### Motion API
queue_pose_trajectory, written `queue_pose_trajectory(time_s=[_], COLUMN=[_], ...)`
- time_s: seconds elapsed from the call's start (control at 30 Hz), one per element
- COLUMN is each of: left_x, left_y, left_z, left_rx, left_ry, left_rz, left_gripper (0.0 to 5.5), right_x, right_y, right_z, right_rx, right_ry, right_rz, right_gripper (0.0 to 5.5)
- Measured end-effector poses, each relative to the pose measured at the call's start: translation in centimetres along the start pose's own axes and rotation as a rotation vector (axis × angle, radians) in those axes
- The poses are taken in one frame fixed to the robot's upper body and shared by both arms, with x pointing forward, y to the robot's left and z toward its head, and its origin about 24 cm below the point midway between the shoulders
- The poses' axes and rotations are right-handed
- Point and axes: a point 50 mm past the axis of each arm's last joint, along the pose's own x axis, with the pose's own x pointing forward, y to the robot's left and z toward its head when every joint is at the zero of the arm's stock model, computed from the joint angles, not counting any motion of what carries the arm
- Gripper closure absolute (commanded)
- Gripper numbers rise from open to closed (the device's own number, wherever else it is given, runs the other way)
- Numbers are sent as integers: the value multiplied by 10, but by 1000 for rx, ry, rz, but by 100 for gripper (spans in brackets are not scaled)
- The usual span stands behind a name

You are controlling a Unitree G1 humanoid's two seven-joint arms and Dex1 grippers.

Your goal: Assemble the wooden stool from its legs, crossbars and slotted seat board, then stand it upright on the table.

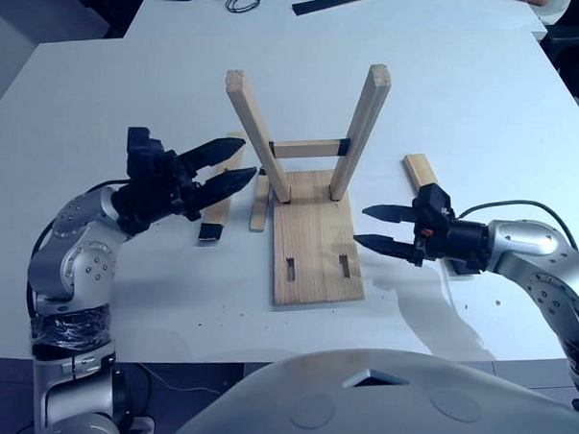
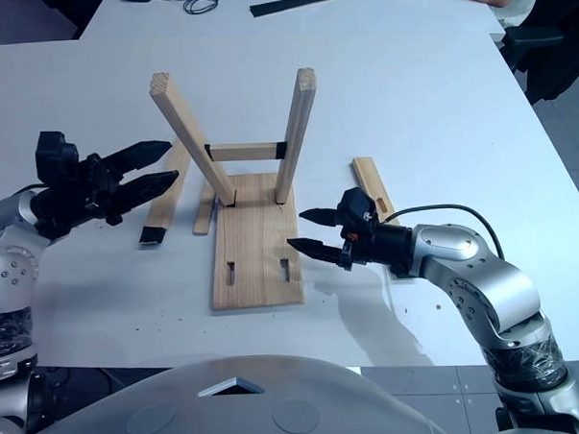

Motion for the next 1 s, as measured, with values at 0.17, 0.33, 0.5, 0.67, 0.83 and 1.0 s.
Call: queue_pose_trajectory(time_s=[0.17,0.33,0.5,0.67,0.83,1.0], left_x=[-10,-7,8,8,9,23], left_y=[15,17,-9,-23,-23,-31], left_z=[-11,-51,-64,-81,-91,-103], left_rx=[127,152,38,-91,-109,-187], left_ry=[134,288,334,504,634,678], left_rz=[147,276,371,539,684,707], left_gripper=[259,259,259,259,259,259], right_x=[0,-1,-3,-5,-1,1], right_y=[0,-8,-11,-10,-6,-5], right_z=[0,8,10,6,3,2], right_rx=[-1,-31,-42,-27,-12,-9], right_ry=[-2,-13,0,5,-11,-12], right_rz=[0,-2,4,-15,-31,-34], right_gripper=[273,273,273,273,273,273])
